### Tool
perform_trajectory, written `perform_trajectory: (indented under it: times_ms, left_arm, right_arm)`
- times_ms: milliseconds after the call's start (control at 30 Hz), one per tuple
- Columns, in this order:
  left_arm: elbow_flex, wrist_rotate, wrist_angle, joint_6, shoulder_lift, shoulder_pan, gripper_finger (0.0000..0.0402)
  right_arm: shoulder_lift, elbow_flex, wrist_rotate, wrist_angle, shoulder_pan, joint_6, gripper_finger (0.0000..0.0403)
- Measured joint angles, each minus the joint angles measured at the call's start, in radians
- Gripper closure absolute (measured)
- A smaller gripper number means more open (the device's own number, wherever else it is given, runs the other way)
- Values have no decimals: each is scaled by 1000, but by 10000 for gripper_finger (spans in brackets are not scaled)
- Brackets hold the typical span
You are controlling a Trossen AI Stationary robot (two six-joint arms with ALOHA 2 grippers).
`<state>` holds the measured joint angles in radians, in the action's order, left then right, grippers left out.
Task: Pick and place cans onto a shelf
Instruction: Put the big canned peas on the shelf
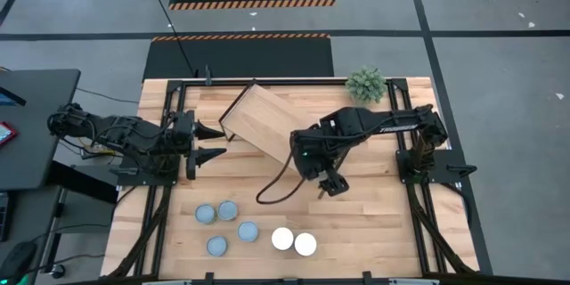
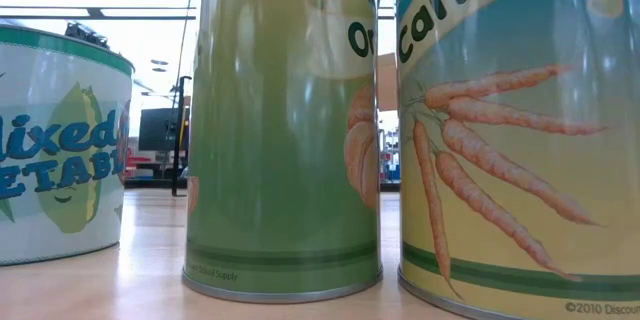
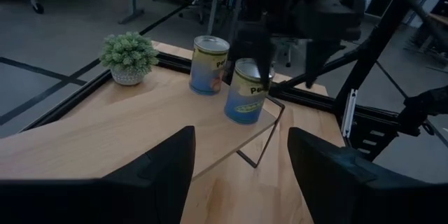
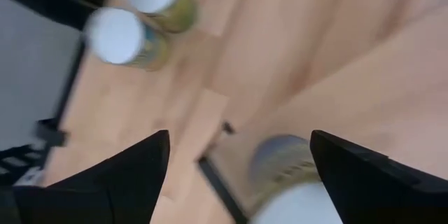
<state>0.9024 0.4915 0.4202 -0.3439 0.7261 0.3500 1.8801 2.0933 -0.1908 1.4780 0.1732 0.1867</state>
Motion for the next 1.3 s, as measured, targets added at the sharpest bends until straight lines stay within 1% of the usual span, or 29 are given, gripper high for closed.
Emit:
perform_trajectory:
  times_ms: [100, 333, 567, 833, 1300]
  left_arm:
    - [0, 0, 0, 0, 0, 0, 166]
    - [0, -25, 0, -5, 0, 0, 166]
    - [0, -26, -3, -11, 0, 0, 166]
    - [0, -26, -5, -11, 0, 1, 166]
    - [0, -26, -5, -16, 0, 1, 166]
  right_arm:
    - [0, 0, -45, -1, 9, -13, 54]
    - [0, 0, -33, -54, 25, -78, 55]
    - [0, 0, 78, -63, 18, -148, 55]
    - [0, 0, 196, -78, 13, -158, 55]
    - [0, 0, 201, -215, -8, -168, 55]
